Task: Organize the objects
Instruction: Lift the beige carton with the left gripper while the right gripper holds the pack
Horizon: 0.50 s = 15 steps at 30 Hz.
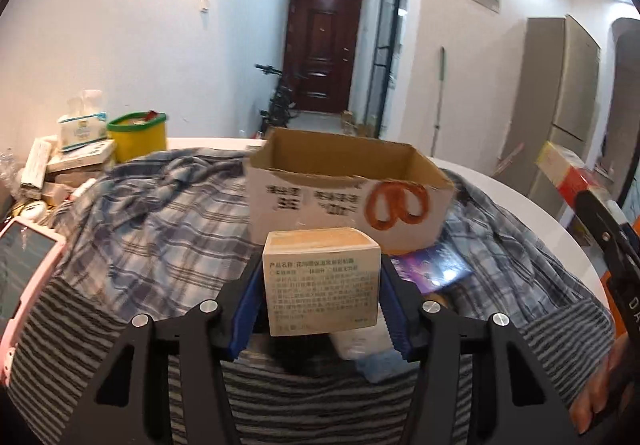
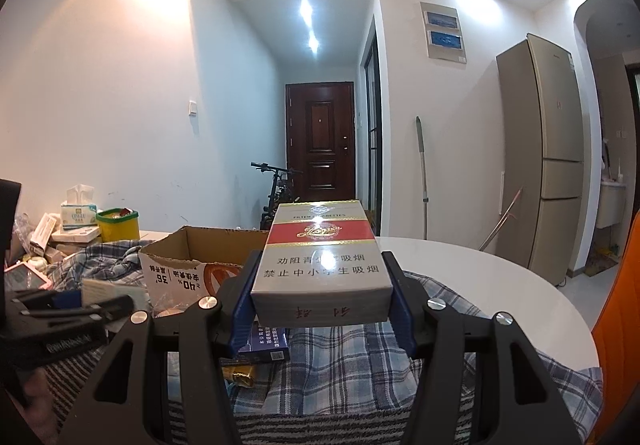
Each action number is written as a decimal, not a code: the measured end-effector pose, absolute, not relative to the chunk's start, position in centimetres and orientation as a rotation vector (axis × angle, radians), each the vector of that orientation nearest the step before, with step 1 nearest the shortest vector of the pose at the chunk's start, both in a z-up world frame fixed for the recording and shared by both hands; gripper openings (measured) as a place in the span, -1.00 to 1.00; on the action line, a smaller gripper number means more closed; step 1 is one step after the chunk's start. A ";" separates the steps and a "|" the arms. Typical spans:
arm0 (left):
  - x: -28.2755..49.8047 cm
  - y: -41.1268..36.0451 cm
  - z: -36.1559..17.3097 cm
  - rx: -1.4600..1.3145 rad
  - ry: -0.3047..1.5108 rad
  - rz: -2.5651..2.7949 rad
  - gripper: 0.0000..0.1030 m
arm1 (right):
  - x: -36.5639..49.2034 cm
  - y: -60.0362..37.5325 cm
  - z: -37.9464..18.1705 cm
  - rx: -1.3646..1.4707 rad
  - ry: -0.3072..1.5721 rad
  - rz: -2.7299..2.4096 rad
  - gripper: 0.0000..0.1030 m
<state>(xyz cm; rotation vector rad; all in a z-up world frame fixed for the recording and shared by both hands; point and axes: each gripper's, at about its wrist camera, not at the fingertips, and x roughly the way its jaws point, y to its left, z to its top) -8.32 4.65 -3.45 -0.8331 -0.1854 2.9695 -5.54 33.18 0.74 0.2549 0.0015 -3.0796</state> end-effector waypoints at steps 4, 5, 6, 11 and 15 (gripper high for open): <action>-8.8 3.1 -3.6 -0.886 -0.271 2.894 0.09 | -5.7 32.9 0.8 0.269 0.014 -3.085 0.08; -8.6 3.2 -3.5 -0.893 -0.239 2.884 0.09 | -5.8 33.0 0.8 0.272 0.013 -3.086 0.08; -8.4 3.4 -3.5 -0.908 -0.188 2.874 0.09 | -5.8 33.0 0.8 0.276 0.011 -3.086 0.08; -6.7 3.3 -3.9 -0.968 -0.014 2.824 0.09 | -6.1 33.0 0.9 0.292 0.015 -3.089 0.08; -6.2 3.5 -5.1 -1.025 0.035 2.719 0.10 | -6.2 32.8 0.8 0.296 0.035 -3.095 0.08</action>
